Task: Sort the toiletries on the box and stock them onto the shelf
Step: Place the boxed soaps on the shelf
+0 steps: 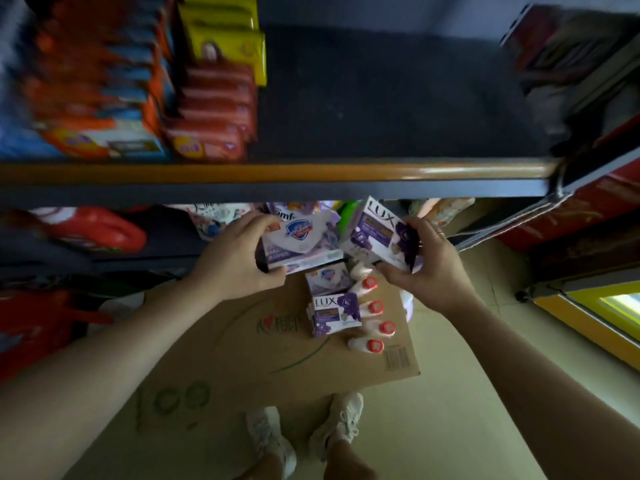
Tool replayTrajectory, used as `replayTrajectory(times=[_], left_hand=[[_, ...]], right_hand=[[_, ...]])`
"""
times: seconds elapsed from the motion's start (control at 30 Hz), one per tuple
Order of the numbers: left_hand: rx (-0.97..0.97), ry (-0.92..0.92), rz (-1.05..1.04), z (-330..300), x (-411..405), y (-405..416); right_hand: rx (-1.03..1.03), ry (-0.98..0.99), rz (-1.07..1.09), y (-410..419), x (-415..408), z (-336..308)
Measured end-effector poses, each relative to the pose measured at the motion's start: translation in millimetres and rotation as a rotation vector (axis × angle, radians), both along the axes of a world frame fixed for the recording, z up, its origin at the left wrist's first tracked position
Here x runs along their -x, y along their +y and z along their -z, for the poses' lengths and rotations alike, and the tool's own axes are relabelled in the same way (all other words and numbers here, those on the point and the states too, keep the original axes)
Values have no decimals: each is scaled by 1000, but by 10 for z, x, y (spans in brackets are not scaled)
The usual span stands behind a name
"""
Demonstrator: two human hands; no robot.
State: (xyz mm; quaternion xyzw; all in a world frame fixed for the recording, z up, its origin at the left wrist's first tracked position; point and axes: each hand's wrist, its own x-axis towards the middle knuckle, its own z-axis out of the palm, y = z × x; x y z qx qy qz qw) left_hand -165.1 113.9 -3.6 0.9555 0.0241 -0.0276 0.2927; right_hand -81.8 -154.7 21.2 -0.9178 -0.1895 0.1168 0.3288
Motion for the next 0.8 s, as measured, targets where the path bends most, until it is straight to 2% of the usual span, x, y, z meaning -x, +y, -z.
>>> replayTrajectory(times=[0.13, 0.23, 0.37, 0.5, 0.67, 0.8], left_hand=[[-124, -231, -30, -532, -193, 12], [-256, -315, -73, -720, -458, 7], [-366, -276, -134, -833, -923, -68], [-500, -134, -148, -790, -1383, -99], [-503, -24, -216, -690, -1758, -24], [-760, -77, -163, -543, -1978, 77]], right_hand=[[-81, -108, 63, 94, -257, -382], [-68, -176, 82, 157, -542, -485], [-12, -231, 76, 254, -1027, -464], [77, -257, 34, 344, -1578, -364], [191, -219, -84, 452, -2033, -271], [203, -231, -169, 589, -2252, -208]])
